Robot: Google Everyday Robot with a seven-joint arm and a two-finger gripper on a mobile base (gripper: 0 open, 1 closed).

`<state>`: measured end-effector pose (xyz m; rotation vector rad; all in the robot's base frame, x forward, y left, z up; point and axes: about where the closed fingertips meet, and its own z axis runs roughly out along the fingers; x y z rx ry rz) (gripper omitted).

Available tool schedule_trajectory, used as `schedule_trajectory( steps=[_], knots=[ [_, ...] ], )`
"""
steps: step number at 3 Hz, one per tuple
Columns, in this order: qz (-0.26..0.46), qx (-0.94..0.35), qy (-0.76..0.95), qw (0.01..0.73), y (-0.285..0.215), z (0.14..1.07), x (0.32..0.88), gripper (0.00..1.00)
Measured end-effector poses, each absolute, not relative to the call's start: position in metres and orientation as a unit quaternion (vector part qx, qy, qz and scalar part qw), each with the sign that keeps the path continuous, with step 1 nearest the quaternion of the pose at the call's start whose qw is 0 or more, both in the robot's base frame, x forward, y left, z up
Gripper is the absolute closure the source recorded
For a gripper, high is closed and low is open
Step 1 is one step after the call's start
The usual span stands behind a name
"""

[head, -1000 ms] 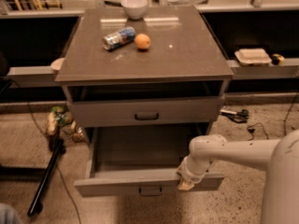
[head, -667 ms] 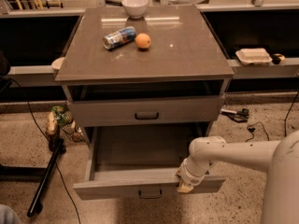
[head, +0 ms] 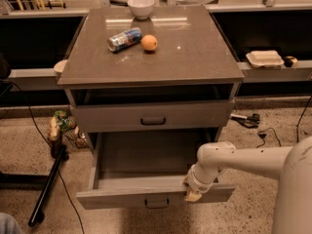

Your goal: Open middle drawer

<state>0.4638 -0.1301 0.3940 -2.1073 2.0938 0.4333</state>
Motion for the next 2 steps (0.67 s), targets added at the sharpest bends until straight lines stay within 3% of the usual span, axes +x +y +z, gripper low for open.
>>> schedule_trajectory(
  steps=[1, 2],
  knots=[
    [0.157, -0.698, 0.695, 0.074, -0.134, 0.393, 0.465, 0.15],
    [0.188, -0.663, 0.721, 0.069, -0.149, 0.390, 0.453, 0.00]
  ],
)
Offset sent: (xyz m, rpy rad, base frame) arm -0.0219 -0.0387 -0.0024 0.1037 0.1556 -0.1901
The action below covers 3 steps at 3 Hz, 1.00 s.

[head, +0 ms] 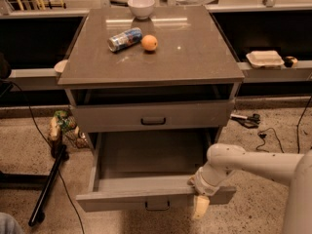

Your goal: Open middle drawer

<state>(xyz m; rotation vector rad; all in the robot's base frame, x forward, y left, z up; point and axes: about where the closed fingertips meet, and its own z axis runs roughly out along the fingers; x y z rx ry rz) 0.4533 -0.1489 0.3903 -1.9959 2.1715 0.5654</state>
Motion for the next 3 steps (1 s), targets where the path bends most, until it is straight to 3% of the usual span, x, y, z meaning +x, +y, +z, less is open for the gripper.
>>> schedule_trajectory(
  steps=[3],
  knots=[
    [0.219, -0.597, 0.770, 0.049, -0.177, 0.408, 0.411, 0.00]
  ],
)
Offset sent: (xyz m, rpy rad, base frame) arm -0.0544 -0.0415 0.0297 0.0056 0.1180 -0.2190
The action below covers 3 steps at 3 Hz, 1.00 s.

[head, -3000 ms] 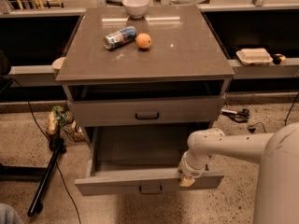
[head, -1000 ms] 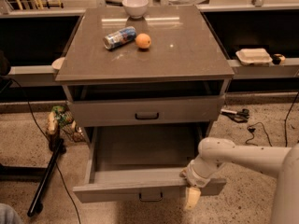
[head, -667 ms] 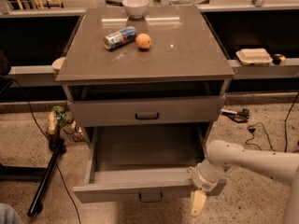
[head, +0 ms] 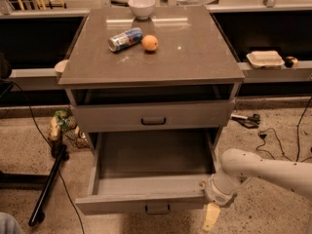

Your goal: Open middle drawer

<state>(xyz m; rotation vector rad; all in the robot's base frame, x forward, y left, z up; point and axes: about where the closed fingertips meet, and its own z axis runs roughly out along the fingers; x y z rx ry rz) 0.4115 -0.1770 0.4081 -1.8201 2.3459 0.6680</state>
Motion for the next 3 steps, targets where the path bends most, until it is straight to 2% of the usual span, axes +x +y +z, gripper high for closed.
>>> schedule_trajectory(
  steps=[1, 3],
  knots=[
    [0.206, -0.605, 0.768, 0.052, -0.177, 0.426, 0.406, 0.00],
    [0.147, -0.682, 0.707, 0.113, -0.172, 0.500, 0.423, 0.00]
  ],
)
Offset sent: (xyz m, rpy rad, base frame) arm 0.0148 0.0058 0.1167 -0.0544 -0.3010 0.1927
